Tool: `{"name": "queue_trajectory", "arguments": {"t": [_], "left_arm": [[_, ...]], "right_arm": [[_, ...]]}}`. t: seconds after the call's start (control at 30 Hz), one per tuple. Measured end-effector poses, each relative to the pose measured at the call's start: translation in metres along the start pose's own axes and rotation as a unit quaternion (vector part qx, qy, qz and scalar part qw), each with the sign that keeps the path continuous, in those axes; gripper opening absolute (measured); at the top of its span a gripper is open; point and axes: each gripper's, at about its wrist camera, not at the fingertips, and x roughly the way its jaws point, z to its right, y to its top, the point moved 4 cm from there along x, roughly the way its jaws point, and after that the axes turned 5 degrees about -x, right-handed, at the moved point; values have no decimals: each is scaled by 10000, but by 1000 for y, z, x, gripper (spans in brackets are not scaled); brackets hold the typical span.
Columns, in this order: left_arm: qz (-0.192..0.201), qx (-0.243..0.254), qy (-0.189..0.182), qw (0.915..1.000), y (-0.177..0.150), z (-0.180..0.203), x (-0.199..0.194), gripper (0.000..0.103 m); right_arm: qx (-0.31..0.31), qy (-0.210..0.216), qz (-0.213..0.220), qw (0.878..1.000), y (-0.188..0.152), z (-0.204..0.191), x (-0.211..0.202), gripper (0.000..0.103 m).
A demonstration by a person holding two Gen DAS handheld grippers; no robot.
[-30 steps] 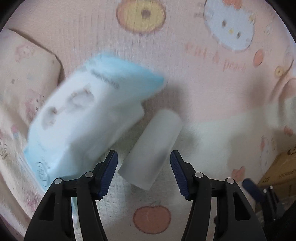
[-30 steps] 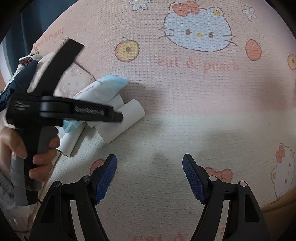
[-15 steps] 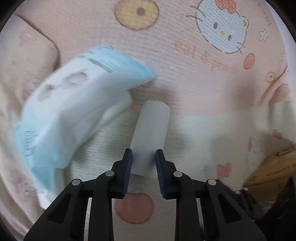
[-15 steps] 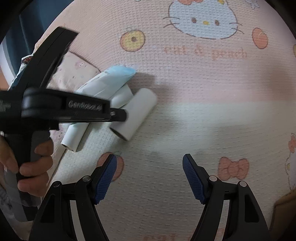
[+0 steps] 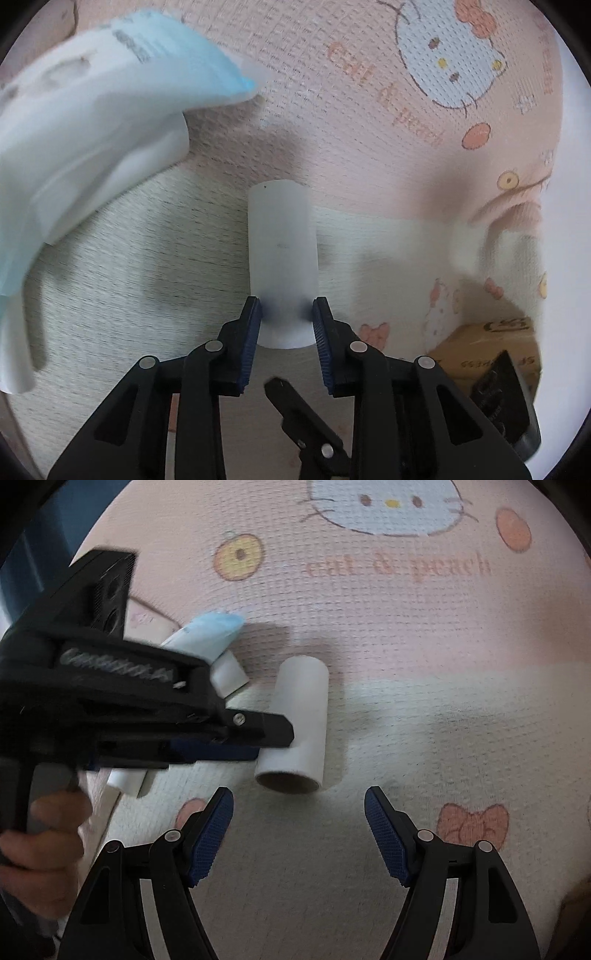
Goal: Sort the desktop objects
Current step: 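Close the left tool on a white paper tube while the right tool closes on another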
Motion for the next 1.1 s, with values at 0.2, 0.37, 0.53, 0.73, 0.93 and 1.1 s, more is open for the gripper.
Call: {"name": "queue_trajectory", "arguments": {"t": [0.2, 0.37, 0.53, 0.73, 0.93, 1.1], "left_arm": [[74, -311, -258, 9992, 0, 9, 13, 33], [158, -233, -166, 9995, -3, 17, 13, 33], [201, -228, -37, 9995, 5, 15, 9, 42], [317, -50, -61, 9995, 11, 19, 6, 54], [116, -378, -308, 9987, -3, 13, 19, 44], [33, -357, -388, 9986, -25, 18, 17, 44]], "right_arm": [[179, 100, -124, 9997, 10, 11, 15, 69], [183, 237, -103, 9995, 10, 13, 20, 67], [-35, 193, -66, 9998, 17, 8, 25, 66], [-67, 246, -230, 9994, 24, 11, 29, 40], [-122, 202, -293, 9993, 14, 8, 22, 40], [-239, 83, -361, 9990, 0, 2, 9, 40]]}}
